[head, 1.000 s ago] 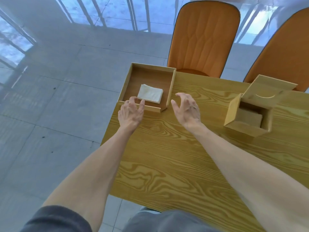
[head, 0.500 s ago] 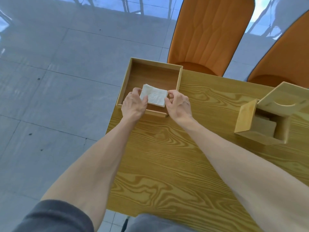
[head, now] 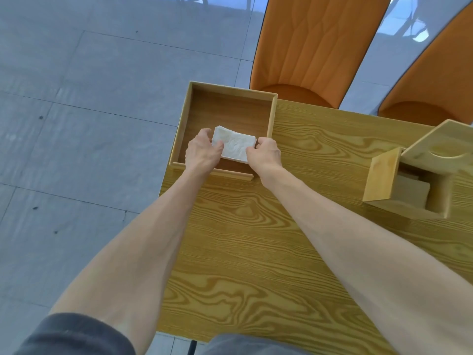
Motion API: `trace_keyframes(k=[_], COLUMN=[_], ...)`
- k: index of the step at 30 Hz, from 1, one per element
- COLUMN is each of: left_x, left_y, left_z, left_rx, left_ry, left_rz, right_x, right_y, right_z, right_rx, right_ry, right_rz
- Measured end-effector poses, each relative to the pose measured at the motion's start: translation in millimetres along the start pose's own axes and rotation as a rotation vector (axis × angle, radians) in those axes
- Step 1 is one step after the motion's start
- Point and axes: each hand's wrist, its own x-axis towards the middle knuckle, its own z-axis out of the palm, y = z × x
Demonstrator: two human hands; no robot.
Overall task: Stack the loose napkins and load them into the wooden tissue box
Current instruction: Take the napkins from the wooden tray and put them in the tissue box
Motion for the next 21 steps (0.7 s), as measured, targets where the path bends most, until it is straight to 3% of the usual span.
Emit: trace_keyframes(k=[9, 21], left_x=[7, 1], left_y=[2, 6], left_z=[4, -6], left_rx=[-0.287, -0.439], left_ry=[-0.088, -0.170], left_rz=[-0.173, -0.118], right_x=[6, -6], right_y=[1, 0], right_z=[-1, -13], right_rx=[0.129, 0.126], right_ry=[0.009, -0.067], right_rz=[0.082, 0.073])
